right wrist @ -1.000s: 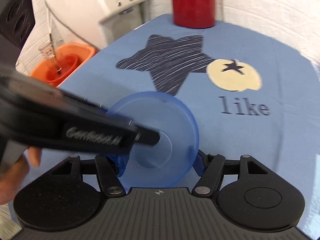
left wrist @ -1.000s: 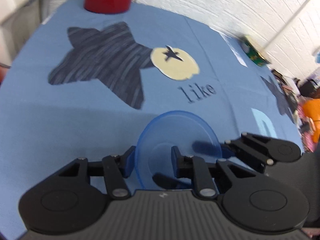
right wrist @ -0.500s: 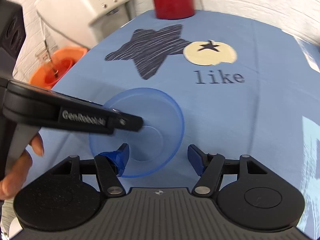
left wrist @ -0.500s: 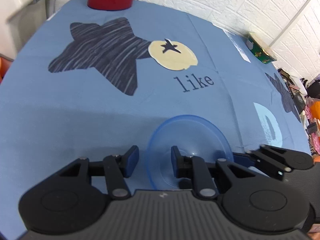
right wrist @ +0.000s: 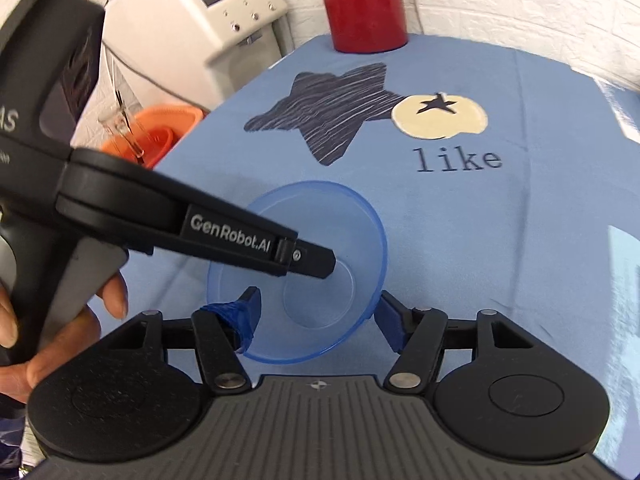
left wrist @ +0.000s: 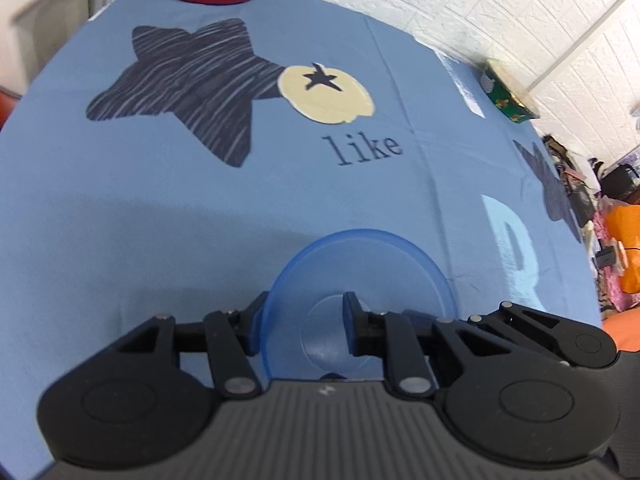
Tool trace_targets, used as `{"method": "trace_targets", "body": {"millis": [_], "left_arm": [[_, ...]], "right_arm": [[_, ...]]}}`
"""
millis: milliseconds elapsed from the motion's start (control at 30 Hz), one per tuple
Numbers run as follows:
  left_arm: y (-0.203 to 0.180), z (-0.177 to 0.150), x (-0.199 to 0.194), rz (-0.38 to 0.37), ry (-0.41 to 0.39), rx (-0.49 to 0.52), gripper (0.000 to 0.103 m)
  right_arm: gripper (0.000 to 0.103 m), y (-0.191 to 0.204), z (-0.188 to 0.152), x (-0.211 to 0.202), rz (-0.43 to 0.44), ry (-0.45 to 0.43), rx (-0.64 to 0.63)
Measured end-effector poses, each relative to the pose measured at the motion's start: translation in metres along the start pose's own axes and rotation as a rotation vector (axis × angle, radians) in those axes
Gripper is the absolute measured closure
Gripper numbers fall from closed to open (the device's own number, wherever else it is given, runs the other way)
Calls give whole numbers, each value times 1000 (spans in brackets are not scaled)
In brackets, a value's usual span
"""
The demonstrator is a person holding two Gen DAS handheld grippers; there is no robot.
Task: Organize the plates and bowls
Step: 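Grasp the clear blue bowl rim with both grippers and lift it, then carry the clear blue bowl with both grippers to the stacked bowls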
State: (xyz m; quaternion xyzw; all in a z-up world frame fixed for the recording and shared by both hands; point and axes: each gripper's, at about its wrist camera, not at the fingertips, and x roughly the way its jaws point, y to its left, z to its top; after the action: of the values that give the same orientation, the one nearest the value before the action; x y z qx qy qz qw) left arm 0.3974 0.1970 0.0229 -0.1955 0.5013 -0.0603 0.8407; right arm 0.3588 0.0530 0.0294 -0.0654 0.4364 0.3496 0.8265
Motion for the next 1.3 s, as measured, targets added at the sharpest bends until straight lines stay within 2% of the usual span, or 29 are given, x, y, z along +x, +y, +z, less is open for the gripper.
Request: {"method": "trace_targets", "body": {"millis": [200,400,633,733,867,900,933,967,1133,1200,1300], "left_arm": [[-59,-33,-27,-47,-6,60,85],[-135,-94,-45,-138,26,148,85],[-207,-168,-46,-169,85,260,85],[-221,-192,-44,-137,85,294,85],[-225,-207,-41,-90,64,325,82],[-225,-207,-41,-82,53,329,76],[-224,-208,-41,-74,42,334,63],[-223,-208,-43,-62,25,336,60],[-216,-206,-63,-37,-92,357,58],[-211,-206,-74,-48,-138,340,53],[-205,-212,-86,-47,-211,320,49]], "right_arm": [[52,0,-27,-59,-87,-25,-1],[52,-18,-94,-135,-173,-63,83],[51,-31,-171,-194,-243,-73,157],[51,-35,-191,-200,-230,-72,180],[51,-38,-204,-195,-189,-75,210],[52,-40,-206,-195,-176,-80,221],[53,-40,-208,-196,-171,-87,231],[53,-41,-209,-197,-171,-96,236],[52,-47,-221,-219,-208,-209,288],[52,-45,-228,-226,-229,-267,296],[52,-34,-241,-230,-331,-357,282]]}}
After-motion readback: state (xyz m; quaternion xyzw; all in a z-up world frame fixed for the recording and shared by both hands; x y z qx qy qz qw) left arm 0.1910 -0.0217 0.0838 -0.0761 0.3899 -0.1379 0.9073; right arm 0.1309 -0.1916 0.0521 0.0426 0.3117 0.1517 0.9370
